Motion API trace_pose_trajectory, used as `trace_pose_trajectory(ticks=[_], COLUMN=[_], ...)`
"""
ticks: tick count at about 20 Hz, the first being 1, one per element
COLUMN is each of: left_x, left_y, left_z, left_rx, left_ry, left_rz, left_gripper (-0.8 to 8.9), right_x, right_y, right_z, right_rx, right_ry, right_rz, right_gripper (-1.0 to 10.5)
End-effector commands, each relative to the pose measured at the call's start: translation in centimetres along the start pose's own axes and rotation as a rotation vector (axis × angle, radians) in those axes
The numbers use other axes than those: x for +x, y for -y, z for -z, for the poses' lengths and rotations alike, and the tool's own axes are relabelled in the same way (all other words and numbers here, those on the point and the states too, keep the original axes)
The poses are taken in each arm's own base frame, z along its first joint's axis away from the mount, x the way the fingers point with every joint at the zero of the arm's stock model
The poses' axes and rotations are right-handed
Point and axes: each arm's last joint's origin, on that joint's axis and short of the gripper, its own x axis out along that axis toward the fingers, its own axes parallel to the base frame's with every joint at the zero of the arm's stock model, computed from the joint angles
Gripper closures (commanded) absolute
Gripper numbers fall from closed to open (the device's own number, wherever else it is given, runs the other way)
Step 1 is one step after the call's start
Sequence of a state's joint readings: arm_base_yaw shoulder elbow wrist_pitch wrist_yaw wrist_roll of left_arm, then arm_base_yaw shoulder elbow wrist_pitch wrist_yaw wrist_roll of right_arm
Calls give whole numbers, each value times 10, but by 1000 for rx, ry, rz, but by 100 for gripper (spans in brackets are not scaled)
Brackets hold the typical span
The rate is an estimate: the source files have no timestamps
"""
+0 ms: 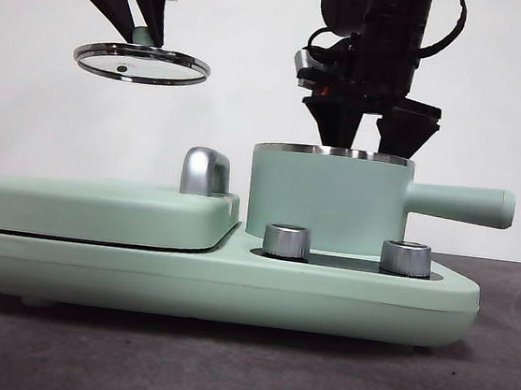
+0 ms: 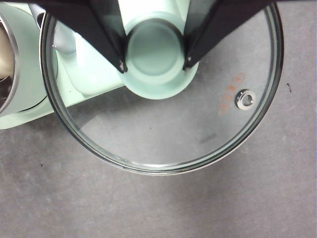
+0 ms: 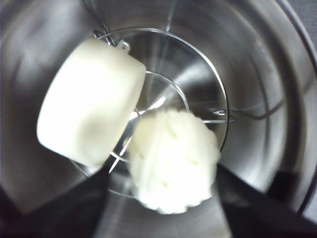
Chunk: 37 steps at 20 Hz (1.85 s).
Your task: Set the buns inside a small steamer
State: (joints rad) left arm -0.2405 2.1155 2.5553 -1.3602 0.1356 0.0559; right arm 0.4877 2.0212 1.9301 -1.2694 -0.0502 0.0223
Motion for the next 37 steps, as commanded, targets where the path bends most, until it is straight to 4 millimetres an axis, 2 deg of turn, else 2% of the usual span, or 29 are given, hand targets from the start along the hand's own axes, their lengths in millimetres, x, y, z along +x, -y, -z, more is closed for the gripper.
trace_pose_trajectory(ticks=[1,3,5,8,12,16,17,20,22,24,29,33,37], left_x=[-8,-8,-8,-8,-8,-6,-6,-4,-3,-3,-4,-6,-7], left_y=[3,3,3,3,8,19,24,43,58,77,123,156,178], left_z=[-5,-5,-5,-5,-5,-5,-5,-5,-4,-3,4,12,18], left_rx=[4,4,4,3,4,22,31,67,95,130,219,282,310], left_ry=[55,55,55,55,52,45,44,40,37,34,25,17,4], left_rz=[8,8,8,8,15,32,41,70,93,122,193,246,279], left_gripper=[695,695,695,695,695,695,695,695,695,695,695,701,731], right_x=[0,-4,-20,-57,-112,-176,-191,-218,-224,-221,-190,-161,-142], right_y=[-2,-1,-1,-2,-5,-9,-9,-9,-8,-7,-5,-4,-3], right_z=[-4,-3,-1,9,42,99,119,178,214,251,320,356,371], right_rx=[-11,-12,-14,-16,-10,-22,-25,-30,-32,-33,-57,-72,-55], right_ry=[12,14,27,70,172,341,384,486,526,553,711,812,824], right_rz=[0,-1,0,1,-7,-14,-15,-19,-20,-20,-88,-142,-183], right_gripper=[545,545,545,545,545,545,545,545,545,545,545,545,545])
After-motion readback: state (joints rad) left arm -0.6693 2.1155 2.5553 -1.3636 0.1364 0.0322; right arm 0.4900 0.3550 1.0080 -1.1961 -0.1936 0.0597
